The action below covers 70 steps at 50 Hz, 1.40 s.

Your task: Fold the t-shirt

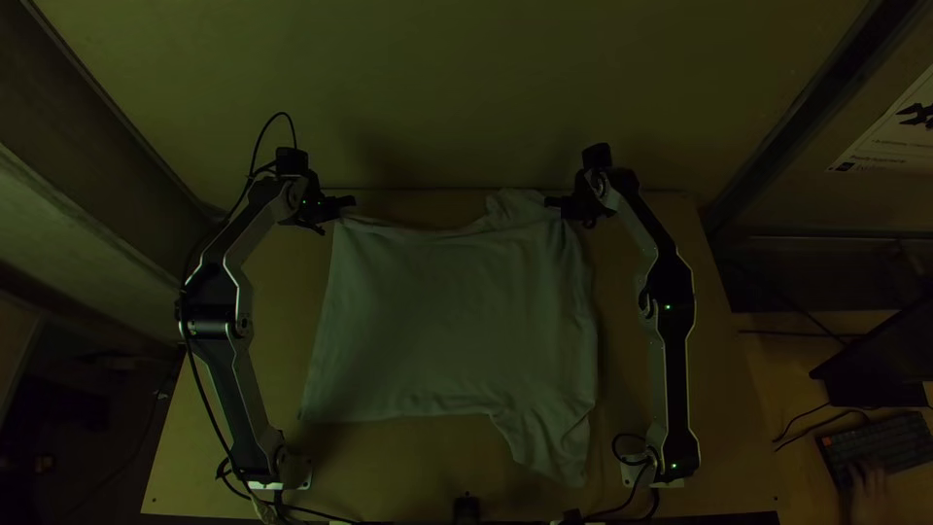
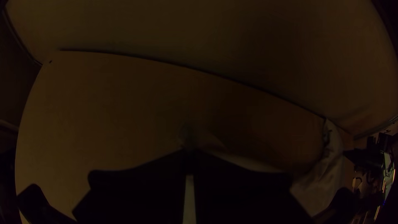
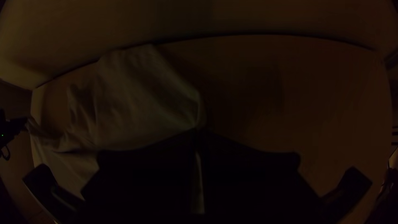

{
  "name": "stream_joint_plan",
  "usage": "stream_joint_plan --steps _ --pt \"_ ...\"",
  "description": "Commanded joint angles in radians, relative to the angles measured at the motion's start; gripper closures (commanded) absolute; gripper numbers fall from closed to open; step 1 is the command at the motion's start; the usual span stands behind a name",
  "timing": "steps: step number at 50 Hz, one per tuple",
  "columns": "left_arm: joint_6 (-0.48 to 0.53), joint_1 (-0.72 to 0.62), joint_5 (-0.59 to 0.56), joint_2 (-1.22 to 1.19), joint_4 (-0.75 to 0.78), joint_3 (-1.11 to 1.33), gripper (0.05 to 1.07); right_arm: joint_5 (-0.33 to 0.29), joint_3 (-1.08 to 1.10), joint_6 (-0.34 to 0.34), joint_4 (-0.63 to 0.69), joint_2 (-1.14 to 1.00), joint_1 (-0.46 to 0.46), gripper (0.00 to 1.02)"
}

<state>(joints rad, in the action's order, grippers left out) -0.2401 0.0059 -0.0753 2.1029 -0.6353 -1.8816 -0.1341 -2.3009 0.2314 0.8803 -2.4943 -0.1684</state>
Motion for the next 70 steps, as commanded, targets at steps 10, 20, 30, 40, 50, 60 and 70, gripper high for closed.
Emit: stream_joint_plan --steps 10,20,30,40,50,60,70 --pt "-0.007 0.034 0.016 0.032 -0.027 -0.008 1.05 0.018 0.026 -0.029 0.045 0.083 0.049 1.0" --pt "-0.004 0.032 0.02 0.0 -0.032 0.038 1.05 0.016 0.084 -0.047 0.059 0.16 0.041 1.0" --pt "0.002 0.023 0.02 -0.066 -0.027 0.101 1.05 0.016 0.167 -0.049 0.06 0.239 0.03 1.0" --pt "0.015 0.02 0.017 -0.138 -0.02 0.191 1.05 0.016 0.279 -0.058 0.059 0.324 0.017 1.0" --pt "0.025 0.02 0.009 -0.225 0.002 0.306 1.05 0.016 0.406 -0.058 0.037 0.416 0.013 1.0" --pt "0.035 0.02 0.008 -0.311 0.031 0.432 1.05 0.018 0.552 -0.058 0.008 0.529 0.004 1.0" --pt "0.033 0.02 0.008 -0.403 0.045 0.541 1.05 0.018 0.704 -0.058 -0.021 0.64 -0.005 1.0"
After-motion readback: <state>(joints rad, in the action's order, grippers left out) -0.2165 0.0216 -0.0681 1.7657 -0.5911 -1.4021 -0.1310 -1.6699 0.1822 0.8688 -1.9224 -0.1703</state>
